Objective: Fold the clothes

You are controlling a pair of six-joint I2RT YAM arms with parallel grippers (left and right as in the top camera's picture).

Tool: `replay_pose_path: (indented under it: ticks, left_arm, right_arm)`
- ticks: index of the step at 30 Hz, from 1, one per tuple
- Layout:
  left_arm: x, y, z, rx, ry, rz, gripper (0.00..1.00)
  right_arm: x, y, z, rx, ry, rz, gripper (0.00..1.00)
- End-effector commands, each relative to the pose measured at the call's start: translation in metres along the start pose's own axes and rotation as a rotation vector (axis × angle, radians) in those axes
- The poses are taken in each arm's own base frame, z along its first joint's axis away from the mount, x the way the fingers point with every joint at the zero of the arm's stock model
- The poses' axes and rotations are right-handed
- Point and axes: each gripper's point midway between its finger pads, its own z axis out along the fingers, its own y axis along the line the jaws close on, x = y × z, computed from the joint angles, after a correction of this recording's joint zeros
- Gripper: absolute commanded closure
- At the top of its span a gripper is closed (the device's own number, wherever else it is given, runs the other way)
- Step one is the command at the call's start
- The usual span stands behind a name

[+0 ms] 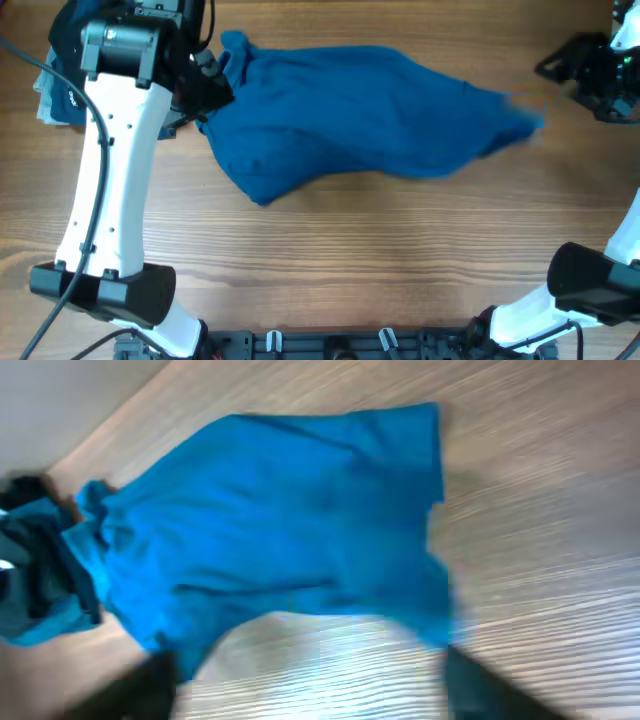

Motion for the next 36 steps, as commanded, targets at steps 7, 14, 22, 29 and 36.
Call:
replay_pose_path:
  ticks: [7, 14, 22, 29, 36]
  left_arm:
    - [0.026, -0.007, 0.027, 0.031, 0.138, 0.081, 0.0]
    - [0.054, -0.005, 0.12, 0.022, 0.231, 0.103, 0.0]
    - [0.063, -0.011, 0.166, 0.087, 0.217, 0.178, 0.0]
    - [0.056, -0.01, 0.207, 0.072, 0.239, 0.19, 0.01]
    - [0.045, -0.004, 0.234, 0.13, 0.274, 0.188, 0.0]
  right_arm:
    - [-0.005, -0.027, -0.006, 0.183, -0.055, 0.039, 0.01]
    - [-0.002, -0.028, -0.004, 0.186, -0.038, 0.045, 0.0]
    - [0.018, -0.035, 0.021, 0.18, 0.073, 0.072, 0.01]
    - [0.039, -0.032, 0.042, 0.114, 0.182, 0.052, 0.01]
    - [0.039, -0.031, 0.043, 0.113, 0.185, 0.044, 0.0]
